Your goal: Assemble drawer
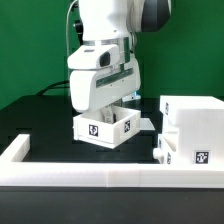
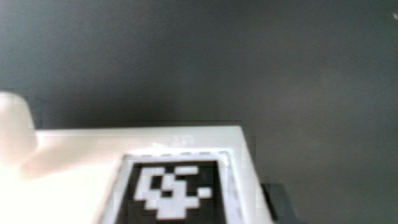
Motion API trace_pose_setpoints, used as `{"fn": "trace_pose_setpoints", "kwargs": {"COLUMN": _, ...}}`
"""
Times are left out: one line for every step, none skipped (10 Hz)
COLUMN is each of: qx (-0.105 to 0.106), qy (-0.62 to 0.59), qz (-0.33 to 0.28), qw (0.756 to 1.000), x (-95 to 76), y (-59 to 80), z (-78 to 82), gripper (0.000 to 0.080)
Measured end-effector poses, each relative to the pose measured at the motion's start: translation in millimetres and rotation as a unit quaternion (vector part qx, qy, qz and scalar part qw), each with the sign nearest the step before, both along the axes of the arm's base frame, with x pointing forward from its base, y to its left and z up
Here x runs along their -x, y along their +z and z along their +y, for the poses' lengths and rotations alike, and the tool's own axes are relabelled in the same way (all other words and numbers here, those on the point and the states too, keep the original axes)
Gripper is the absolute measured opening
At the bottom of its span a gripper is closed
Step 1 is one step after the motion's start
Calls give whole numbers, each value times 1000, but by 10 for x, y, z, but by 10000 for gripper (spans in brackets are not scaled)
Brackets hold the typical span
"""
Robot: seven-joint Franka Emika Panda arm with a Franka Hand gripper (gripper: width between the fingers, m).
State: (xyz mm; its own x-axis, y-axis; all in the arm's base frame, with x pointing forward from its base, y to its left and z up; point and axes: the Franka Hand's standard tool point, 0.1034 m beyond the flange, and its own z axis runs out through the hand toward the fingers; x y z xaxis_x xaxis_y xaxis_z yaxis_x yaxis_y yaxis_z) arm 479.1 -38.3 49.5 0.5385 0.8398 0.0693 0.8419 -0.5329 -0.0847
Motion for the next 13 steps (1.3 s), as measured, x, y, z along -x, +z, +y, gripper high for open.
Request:
{"fn": "trace_pose_setpoints", "kwargs": {"qx": -1, "qy": 37, "qz": -3, "qw": 999, "x": 3, "y": -5, "z": -4, "gripper": 42}}
{"fn": "trace_pose_setpoints", "kwargs": {"qx": 0, "qy": 68, "qz": -6, "qw": 998, "x": 6, "y": -8, "z": -10, "gripper": 42}}
{"fn": "trace_pose_setpoints", "kwargs": {"qx": 0, "qy": 104, "qz": -7, "qw": 995, "x": 1, "y": -4, "z": -20, "gripper": 42}}
{"fn": "trace_pose_setpoints", "kwargs": {"qx": 3, "qy": 157, "qz": -9, "qw": 988, "x": -43, "y": 26, "z": -37, "gripper": 42}}
{"fn": "trace_pose_setpoints", "kwargs": {"qx": 4, "qy": 192, "qz": -13, "qw": 981, "x": -97, "y": 55, "z": -45, "gripper": 42}}
{"fn": "trace_pose_setpoints", "kwargs": {"qx": 6, "qy": 229, "qz": -17, "qw": 973, "x": -135, "y": 73, "z": -56, "gripper": 42}}
{"fn": "trace_pose_setpoints", "kwargs": {"qx": 8, "qy": 254, "qz": -17, "qw": 967, "x": -163, "y": 91, "z": -60, "gripper": 42}}
{"fn": "trace_pose_setpoints", "kwargs": {"qx": 7, "qy": 246, "qz": -15, "qw": 969, "x": -201, "y": 104, "z": -53, "gripper": 42}}
{"fn": "trace_pose_setpoints", "kwargs": {"qx": 6, "qy": 252, "qz": -13, "qw": 968, "x": -247, "y": 113, "z": -51, "gripper": 42}}
{"fn": "trace_pose_setpoints", "kwargs": {"qx": 5, "qy": 256, "qz": -14, "qw": 966, "x": -307, "y": 131, "z": -58, "gripper": 42}}
{"fn": "trace_pose_setpoints", "kwargs": {"qx": 5, "qy": 255, "qz": -13, "qw": 967, "x": -286, "y": 115, "z": -58, "gripper": 42}}
{"fn": "trace_pose_setpoints", "kwargs": {"qx": 6, "qy": 254, "qz": -17, "qw": 967, "x": -291, "y": 108, "z": -58, "gripper": 42}}
{"fn": "trace_pose_setpoints", "kwargs": {"qx": 10, "qy": 253, "qz": -28, "qw": 967, "x": -303, "y": 96, "z": -59, "gripper": 42}}
